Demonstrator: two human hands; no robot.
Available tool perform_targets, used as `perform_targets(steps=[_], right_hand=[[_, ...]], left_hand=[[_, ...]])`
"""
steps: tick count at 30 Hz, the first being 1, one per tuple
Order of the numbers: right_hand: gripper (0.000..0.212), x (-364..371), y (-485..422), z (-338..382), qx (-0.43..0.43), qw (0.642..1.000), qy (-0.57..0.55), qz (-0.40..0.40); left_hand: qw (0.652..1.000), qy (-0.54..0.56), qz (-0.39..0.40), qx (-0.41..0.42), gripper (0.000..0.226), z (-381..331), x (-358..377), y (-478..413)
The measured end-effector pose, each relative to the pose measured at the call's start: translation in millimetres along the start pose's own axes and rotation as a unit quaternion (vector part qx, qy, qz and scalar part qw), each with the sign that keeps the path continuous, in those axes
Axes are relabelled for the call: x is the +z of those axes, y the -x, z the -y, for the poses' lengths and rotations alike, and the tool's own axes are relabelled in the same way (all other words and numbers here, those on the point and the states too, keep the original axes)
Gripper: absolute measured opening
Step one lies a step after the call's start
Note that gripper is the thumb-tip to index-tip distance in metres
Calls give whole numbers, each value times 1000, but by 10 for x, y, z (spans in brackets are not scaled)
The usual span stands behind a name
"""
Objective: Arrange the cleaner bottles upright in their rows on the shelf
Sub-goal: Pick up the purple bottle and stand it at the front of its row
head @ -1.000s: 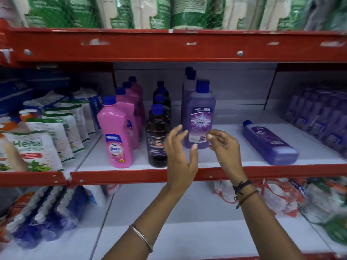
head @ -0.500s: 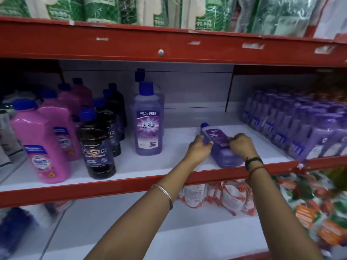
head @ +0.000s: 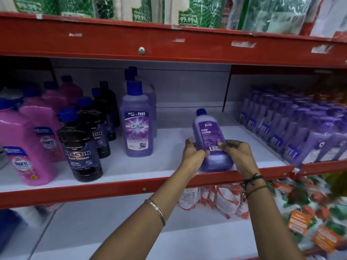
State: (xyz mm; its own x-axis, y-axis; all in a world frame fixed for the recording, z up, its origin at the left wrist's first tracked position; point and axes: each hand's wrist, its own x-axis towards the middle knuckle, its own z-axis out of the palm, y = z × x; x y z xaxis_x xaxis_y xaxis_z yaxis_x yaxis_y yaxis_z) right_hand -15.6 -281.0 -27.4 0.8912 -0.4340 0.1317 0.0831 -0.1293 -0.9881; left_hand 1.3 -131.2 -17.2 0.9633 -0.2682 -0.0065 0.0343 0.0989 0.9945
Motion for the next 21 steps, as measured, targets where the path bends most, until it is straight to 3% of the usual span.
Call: perform_targets(steps=[4,11,21], right_hand=[[40,107,223,163,-57,995,-75,18],[53,563,584,336,-135,986,-72,63],[56,1510,943,306,-156,979,-83,104]], left_hand=[[996,-19,-2,92,53,-92,-169,73],[982,-51,-49,177,58,-154,-700,313],[966,-80,-125,210,57,-101,-1602,649]])
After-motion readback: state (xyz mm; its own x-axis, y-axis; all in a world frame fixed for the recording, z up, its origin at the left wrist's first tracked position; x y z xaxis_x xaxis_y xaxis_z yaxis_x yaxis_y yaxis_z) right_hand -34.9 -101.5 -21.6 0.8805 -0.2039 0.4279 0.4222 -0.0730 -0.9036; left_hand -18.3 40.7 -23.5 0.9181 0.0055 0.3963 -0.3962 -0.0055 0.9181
